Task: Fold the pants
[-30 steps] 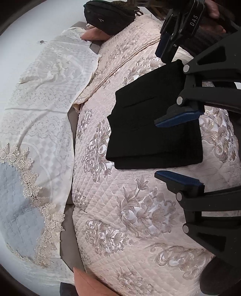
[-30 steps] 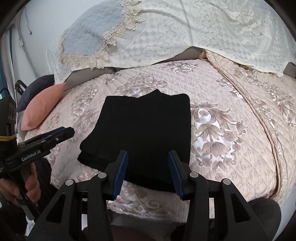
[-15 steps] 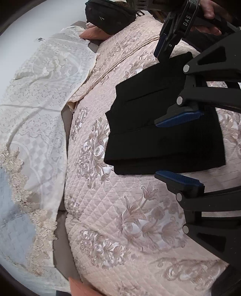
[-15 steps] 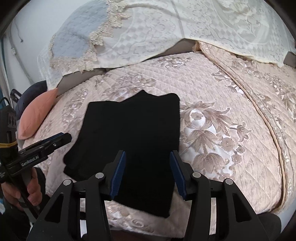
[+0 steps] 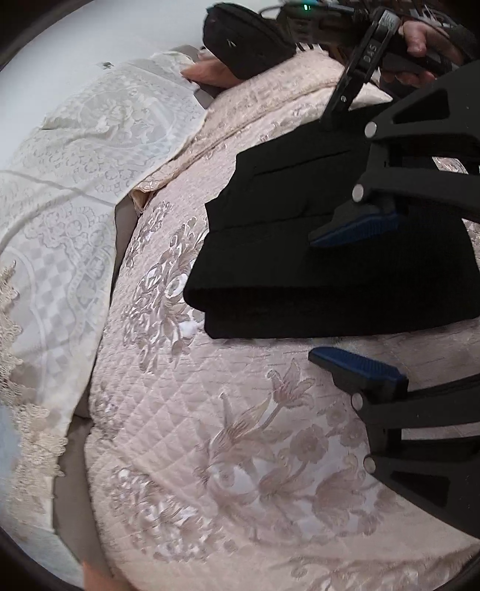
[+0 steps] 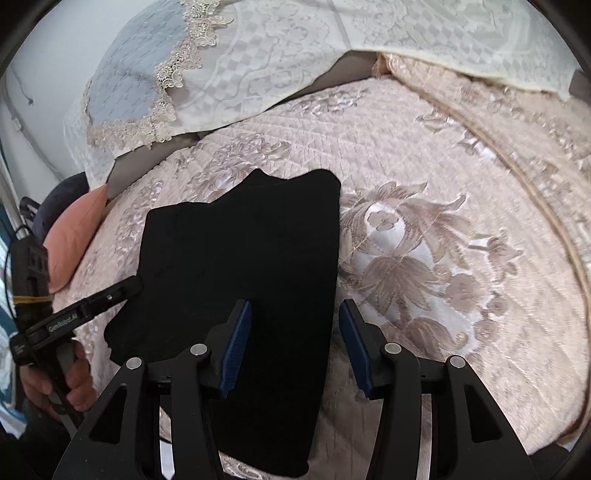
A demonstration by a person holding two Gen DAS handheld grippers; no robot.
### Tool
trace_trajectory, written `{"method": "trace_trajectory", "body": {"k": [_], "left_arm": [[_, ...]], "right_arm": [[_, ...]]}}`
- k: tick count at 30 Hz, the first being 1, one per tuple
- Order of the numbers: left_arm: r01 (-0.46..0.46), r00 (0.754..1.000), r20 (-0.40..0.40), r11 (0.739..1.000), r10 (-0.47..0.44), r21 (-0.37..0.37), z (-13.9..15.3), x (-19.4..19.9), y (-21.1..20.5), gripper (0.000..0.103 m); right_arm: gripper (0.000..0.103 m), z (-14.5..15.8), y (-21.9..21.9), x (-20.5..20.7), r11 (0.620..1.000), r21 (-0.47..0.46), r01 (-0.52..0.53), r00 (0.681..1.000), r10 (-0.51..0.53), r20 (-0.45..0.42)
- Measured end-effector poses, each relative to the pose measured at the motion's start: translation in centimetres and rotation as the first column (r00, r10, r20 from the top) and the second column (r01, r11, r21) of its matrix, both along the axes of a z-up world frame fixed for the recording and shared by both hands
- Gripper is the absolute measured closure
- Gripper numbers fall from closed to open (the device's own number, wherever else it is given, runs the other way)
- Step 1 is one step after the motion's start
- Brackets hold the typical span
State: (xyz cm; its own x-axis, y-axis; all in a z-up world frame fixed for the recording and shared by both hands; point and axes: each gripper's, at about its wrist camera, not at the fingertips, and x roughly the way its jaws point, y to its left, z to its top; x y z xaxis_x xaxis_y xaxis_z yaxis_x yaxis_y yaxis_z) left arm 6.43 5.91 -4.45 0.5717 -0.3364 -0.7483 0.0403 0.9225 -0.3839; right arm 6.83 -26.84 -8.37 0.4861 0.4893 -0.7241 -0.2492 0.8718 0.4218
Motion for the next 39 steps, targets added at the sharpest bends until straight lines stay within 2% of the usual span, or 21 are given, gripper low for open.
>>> {"method": "trace_trajectory", "body": {"k": [4,7,8,9,10,13,16,19,23,28,34,37,39], "left_arm": [[0.025,1.000,0.002,0.998,-0.025,-0.060,-0.8,0.7,0.2,0.035],[0.035,0.999,0.007,0.997,-0.035,-0.075,-1.1,1.4,-0.1,0.037],[0.037,0.999,0.006,0.996,-0.037,-0.079,-0.9,1.5,-0.2,0.042],[0.045,0.999,0.006,0.995,-0.044,-0.090,-0.8,1.6,-0.2,0.052],[0.041,0.999,0.006,0.995,-0.041,-0.095,-0.5,1.6,-0.2,0.060],[0.026,1.000,0.017,0.995,-0.024,-0.092,0.1,1.3,0.1,0.074],[0.024,0.999,0.030,0.994,-0.021,-0.111,1.2,1.1,0.7,0.081],[0.030,0.998,0.060,0.995,-0.025,-0.091,2.3,1.0,0.5,0.085],[0.035,0.994,0.103,0.997,-0.027,-0.071,4.1,1.6,0.8,0.086],[-0.005,0.990,0.144,0.999,0.012,-0.049,6.1,3.9,3.8,0.086],[-0.048,0.985,0.167,0.999,0.045,0.011,7.0,7.8,7.5,0.086],[-0.065,0.985,0.163,0.998,0.061,0.025,6.3,9.6,9.2,0.086],[-0.081,0.987,0.138,0.997,0.077,0.021,4.9,10.8,10.3,0.086]], "right_arm": [[0.049,-0.7,-0.2,1.1,0.996,0.083,-0.031,0.999,0.033,-0.016],[0.049,-1.1,0.0,2.2,0.992,0.116,-0.045,0.998,0.049,-0.036],[0.053,-0.9,0.1,2.5,0.992,0.119,-0.048,0.998,0.053,-0.041],[0.071,-0.7,0.3,2.6,0.992,0.119,-0.050,0.997,0.056,-0.046],[0.083,-0.6,0.3,2.7,0.990,0.130,-0.050,0.997,0.057,-0.050],[0.088,0.3,0.8,2.3,0.991,0.121,-0.062,0.997,0.066,-0.028],[0.089,1.8,0.7,1.9,0.986,0.151,-0.066,0.998,0.066,0.004],[0.090,3.5,1.6,1.9,0.984,0.150,-0.093,0.995,0.087,0.047],[0.091,5.2,3.3,2.9,0.980,0.146,-0.135,0.989,0.123,0.086],[0.091,6.5,5.7,6.3,0.973,0.150,-0.173,0.981,0.156,0.119],[0.090,6.7,10.0,10.8,0.964,0.147,-0.219,0.971,0.201,0.132],[0.090,5.5,12.1,13.4,0.963,0.133,-0.236,0.968,0.221,0.117],[0.090,3.9,12.9,15.2,0.964,0.128,-0.233,0.971,0.225,0.076]]}}
